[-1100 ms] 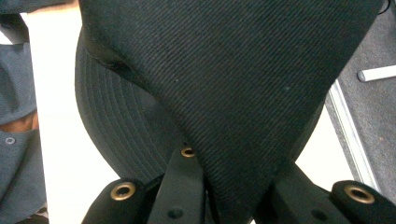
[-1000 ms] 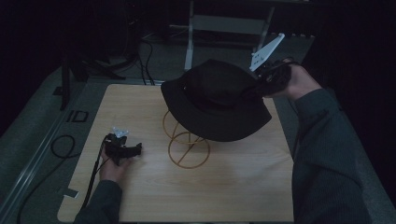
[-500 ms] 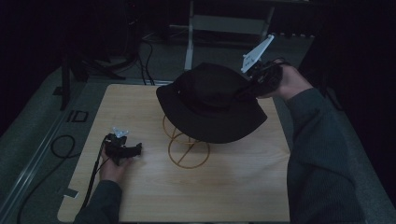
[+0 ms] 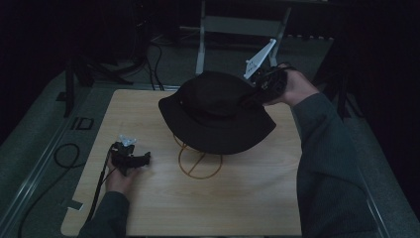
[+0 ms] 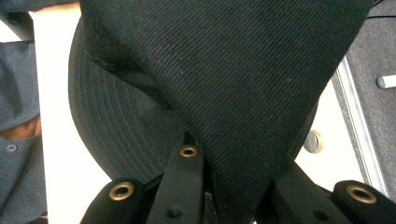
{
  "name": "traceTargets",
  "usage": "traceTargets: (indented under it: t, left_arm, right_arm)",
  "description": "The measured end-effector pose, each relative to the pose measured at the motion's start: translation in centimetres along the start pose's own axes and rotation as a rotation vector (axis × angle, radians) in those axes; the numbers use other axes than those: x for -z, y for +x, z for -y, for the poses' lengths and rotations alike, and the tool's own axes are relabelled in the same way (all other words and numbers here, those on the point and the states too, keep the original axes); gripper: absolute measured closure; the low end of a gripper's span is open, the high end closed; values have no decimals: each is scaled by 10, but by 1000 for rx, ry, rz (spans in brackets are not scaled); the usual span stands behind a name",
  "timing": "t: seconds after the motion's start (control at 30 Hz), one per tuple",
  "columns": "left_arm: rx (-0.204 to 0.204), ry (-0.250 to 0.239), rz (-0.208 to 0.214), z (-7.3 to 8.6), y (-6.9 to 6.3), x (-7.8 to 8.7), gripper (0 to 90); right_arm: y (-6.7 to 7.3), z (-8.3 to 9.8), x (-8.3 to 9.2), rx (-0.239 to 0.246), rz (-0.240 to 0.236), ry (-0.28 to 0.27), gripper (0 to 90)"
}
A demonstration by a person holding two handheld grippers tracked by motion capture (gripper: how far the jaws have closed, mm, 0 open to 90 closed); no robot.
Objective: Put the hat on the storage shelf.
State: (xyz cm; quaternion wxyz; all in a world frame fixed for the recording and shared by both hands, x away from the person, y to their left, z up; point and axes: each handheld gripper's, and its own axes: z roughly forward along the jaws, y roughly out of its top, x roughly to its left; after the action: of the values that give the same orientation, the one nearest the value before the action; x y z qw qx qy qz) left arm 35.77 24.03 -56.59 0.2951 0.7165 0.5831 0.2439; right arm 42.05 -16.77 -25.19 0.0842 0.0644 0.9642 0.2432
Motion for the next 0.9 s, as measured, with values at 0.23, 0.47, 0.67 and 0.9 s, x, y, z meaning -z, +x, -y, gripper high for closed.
traceTargets:
  t: [0.23, 0.47, 0.67, 0.9]
  left_arm:
    - [5, -3, -1, 0, 0, 0, 123]
    - [2, -2, 1, 0, 0, 0, 123]
    - [2, -2, 1, 0, 0, 0, 123]
    - [2, -2, 1, 0, 0, 0, 123]
  right_arm:
    - [0, -6, -9, -3, -9, 13, 847]
    - [-1, -10, -26, -8, -33, 41, 801]
    - [3, -16, -40, 1, -52, 72, 762]
    - [9, -24, -56, 25, -56, 120, 728]
